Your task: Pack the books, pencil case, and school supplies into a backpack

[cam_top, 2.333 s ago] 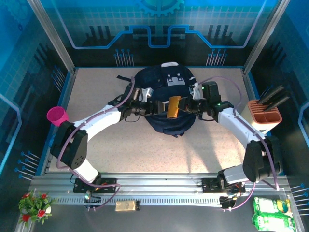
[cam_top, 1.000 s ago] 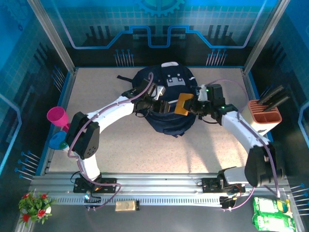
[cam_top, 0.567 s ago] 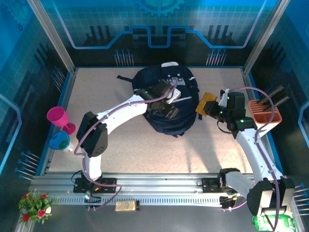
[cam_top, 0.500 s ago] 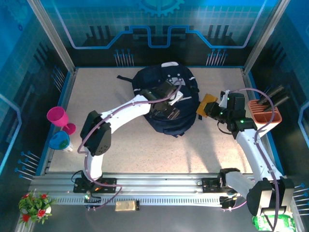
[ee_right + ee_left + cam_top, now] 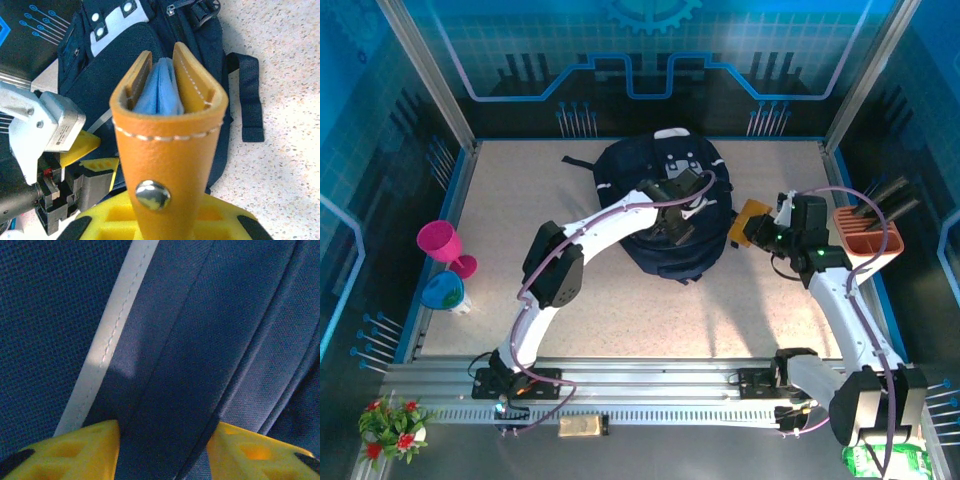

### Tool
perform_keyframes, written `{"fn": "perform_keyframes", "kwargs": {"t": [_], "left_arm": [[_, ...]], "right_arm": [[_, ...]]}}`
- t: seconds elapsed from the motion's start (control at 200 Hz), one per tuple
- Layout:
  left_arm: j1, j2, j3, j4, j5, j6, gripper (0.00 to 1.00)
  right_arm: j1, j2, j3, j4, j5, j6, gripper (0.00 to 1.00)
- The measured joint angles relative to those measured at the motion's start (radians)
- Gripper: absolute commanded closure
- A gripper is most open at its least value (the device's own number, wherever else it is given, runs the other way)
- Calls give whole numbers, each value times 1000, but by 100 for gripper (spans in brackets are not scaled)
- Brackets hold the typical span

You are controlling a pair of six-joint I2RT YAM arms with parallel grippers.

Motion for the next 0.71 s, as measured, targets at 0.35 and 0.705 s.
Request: {"fn": "perform_keyframes", "kwargs": {"t": [0.35,0.705], "left_arm": [[-4,4,60,-34,-16,-22,76],[5,-72,4,45,-16,-52,86]], "right_arm": [[0,7,-28,34,-42,39,88],[50,20,-95,128,-68,153,87]]}}
